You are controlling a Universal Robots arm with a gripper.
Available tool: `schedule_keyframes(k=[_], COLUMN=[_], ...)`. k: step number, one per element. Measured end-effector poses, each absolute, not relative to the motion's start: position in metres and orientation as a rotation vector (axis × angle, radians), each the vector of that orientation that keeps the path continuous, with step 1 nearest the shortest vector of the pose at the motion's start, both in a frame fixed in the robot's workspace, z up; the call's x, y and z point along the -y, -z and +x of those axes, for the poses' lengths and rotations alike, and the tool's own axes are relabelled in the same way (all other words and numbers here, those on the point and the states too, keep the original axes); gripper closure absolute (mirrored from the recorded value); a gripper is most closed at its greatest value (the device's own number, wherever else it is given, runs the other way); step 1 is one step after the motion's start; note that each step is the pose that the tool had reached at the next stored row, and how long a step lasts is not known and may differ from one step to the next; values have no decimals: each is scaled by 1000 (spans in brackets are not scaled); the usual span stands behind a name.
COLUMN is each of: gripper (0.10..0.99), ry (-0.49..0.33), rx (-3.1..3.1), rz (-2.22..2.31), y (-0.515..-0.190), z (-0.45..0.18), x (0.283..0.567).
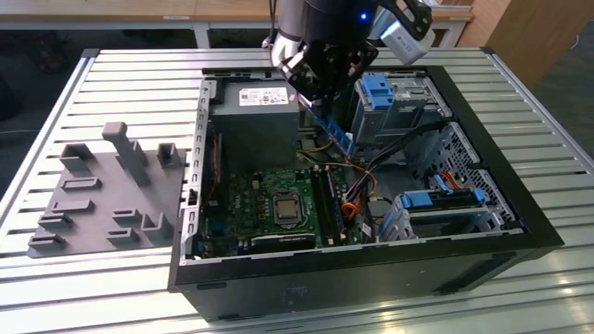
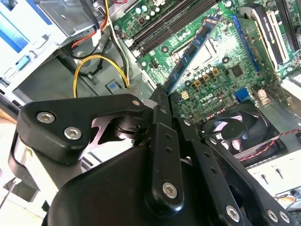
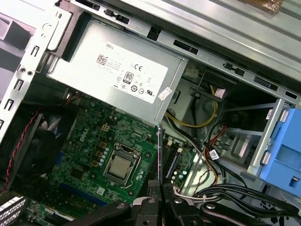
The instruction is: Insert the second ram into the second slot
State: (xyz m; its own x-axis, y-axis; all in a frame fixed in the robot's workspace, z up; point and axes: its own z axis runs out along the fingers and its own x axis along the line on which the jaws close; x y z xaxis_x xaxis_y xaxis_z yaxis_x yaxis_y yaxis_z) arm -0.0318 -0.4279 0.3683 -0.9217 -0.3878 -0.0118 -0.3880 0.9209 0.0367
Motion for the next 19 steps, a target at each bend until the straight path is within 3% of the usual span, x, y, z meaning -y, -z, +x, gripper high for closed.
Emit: schedule_keyframes(k=[19], gripper=[953], ry=[-59], rx=[-3103], rz=[-444], y=[-368], z=[-32], x=[428])
